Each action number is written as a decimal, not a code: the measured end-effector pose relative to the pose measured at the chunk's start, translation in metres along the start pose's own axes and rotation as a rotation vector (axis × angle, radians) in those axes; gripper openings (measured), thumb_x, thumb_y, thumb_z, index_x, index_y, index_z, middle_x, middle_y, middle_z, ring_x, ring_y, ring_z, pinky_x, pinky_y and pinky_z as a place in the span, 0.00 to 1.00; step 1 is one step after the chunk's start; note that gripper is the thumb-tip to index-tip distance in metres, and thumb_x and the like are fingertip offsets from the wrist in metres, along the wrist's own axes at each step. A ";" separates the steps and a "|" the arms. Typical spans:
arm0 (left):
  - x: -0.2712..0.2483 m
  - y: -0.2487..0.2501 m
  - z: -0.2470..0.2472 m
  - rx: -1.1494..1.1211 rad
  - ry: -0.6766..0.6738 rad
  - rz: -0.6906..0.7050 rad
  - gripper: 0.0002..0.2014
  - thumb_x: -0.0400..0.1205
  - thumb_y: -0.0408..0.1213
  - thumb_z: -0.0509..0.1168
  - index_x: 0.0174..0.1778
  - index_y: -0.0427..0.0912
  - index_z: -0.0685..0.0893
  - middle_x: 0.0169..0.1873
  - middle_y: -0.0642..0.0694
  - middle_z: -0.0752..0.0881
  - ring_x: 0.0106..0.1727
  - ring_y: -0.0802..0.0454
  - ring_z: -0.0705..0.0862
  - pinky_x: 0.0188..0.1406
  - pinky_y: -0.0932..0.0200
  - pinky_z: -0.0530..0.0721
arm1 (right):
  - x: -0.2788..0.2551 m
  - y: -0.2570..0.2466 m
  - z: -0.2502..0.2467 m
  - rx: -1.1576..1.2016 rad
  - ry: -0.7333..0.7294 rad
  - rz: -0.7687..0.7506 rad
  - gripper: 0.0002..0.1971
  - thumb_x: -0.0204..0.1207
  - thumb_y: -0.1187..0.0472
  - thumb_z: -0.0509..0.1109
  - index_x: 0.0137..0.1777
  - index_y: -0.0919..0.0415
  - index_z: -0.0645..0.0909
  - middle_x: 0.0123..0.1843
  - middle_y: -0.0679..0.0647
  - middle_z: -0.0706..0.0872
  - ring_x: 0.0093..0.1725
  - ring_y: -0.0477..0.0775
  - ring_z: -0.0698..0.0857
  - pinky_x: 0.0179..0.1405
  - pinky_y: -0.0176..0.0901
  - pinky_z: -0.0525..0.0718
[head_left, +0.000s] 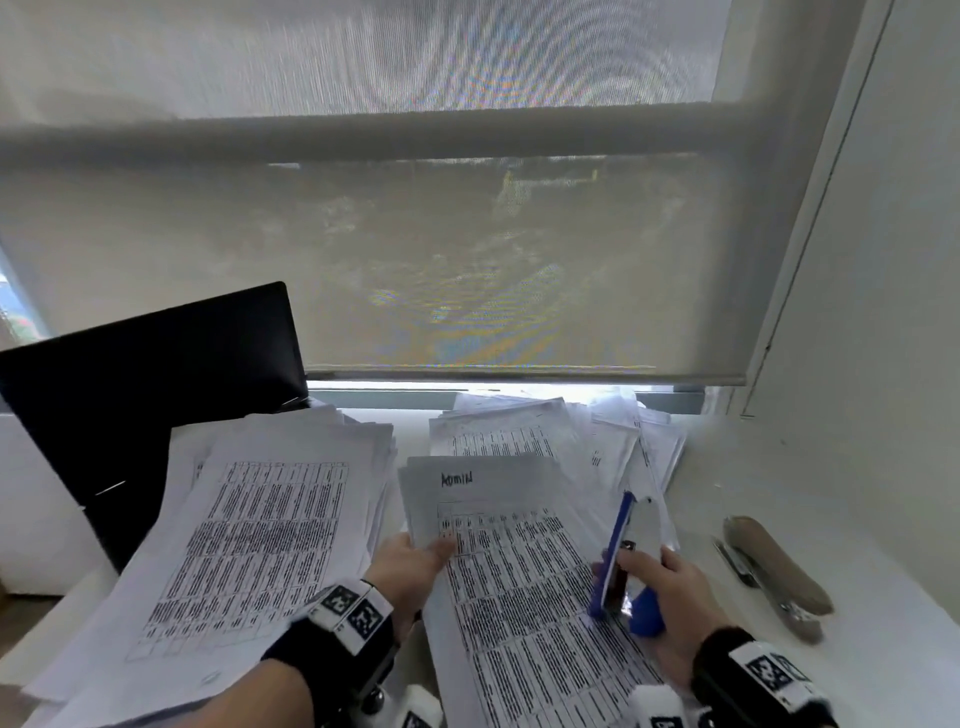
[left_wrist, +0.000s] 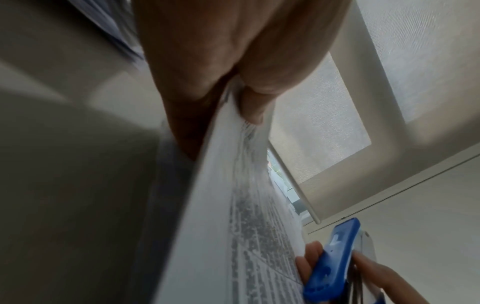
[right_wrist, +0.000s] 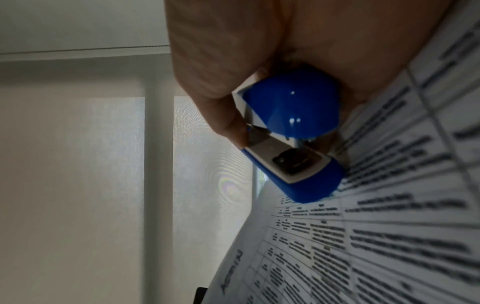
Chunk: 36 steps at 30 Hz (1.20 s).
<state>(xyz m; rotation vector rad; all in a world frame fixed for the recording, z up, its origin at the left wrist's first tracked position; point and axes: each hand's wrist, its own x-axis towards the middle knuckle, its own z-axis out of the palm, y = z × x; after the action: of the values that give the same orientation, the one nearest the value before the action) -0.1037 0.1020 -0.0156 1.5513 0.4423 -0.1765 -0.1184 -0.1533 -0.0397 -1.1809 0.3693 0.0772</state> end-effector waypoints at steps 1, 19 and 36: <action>0.001 0.000 0.000 -0.011 0.015 0.010 0.08 0.83 0.33 0.68 0.54 0.33 0.85 0.45 0.34 0.91 0.48 0.33 0.89 0.53 0.32 0.87 | 0.002 -0.002 -0.003 -0.018 0.009 0.008 0.07 0.78 0.72 0.66 0.54 0.73 0.77 0.43 0.73 0.86 0.43 0.68 0.84 0.51 0.68 0.81; -0.044 0.007 -0.012 0.049 -0.136 0.294 0.08 0.78 0.18 0.67 0.37 0.33 0.88 0.29 0.46 0.91 0.31 0.57 0.89 0.31 0.67 0.85 | -0.035 -0.049 -0.018 -0.711 -0.264 -0.252 0.21 0.69 0.70 0.74 0.61 0.57 0.78 0.44 0.52 0.81 0.23 0.37 0.81 0.22 0.32 0.76; -0.124 0.109 0.005 0.000 0.118 0.851 0.17 0.76 0.46 0.72 0.56 0.43 0.80 0.47 0.41 0.88 0.48 0.41 0.88 0.43 0.42 0.90 | -0.137 -0.128 0.055 -0.462 -0.272 -0.673 0.17 0.57 0.66 0.70 0.48 0.56 0.78 0.40 0.55 0.74 0.22 0.40 0.74 0.18 0.34 0.71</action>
<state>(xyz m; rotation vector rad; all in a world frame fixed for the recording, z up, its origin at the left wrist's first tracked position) -0.1744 0.0798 0.1318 1.6296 -0.1521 0.5733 -0.2017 -0.1338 0.1361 -1.6741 -0.3149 -0.2751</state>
